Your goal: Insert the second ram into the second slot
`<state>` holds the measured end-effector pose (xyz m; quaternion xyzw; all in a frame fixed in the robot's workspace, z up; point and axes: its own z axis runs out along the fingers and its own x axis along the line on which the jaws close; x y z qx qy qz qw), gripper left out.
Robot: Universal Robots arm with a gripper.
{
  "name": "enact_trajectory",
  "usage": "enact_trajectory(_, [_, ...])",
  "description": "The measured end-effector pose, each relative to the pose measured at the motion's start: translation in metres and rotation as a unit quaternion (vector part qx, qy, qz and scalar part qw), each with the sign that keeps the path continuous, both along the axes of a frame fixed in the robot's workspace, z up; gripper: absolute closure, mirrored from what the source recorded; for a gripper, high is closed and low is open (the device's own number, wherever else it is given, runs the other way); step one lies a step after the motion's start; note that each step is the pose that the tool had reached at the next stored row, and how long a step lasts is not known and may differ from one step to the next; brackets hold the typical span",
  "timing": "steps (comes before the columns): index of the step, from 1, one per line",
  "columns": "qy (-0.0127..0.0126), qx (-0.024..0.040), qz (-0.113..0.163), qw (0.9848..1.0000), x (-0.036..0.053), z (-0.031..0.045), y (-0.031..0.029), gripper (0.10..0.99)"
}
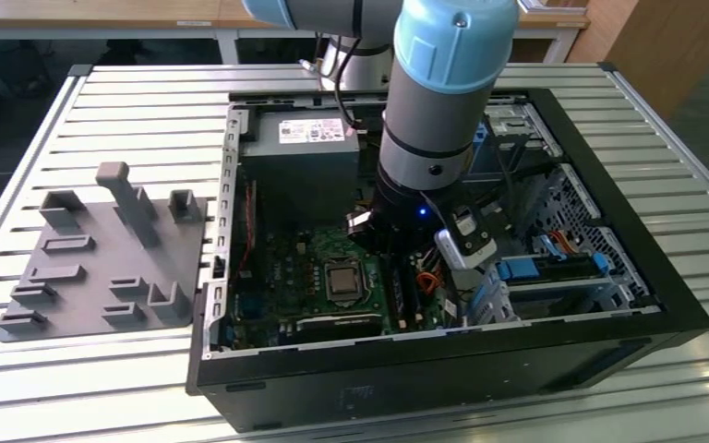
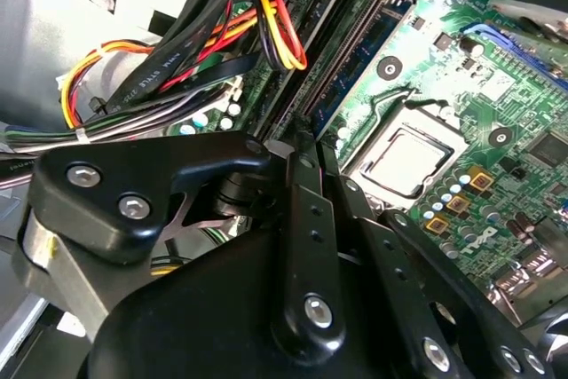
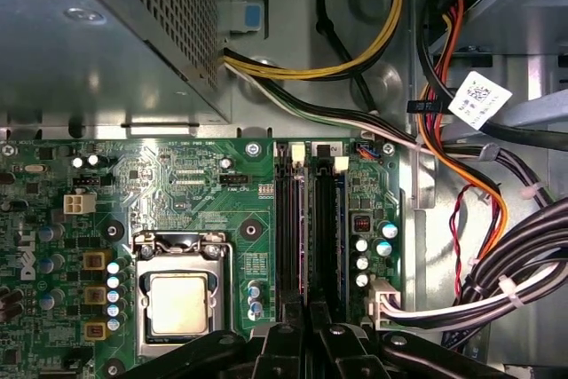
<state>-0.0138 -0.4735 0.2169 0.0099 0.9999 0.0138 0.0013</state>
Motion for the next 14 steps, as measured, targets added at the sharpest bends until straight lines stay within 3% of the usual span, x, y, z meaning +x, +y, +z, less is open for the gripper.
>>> enact_trajectory(14, [0.0001, 0.0001, 0.0, 1.0, 0.0002, 0.0025, 0.0004, 0.949])
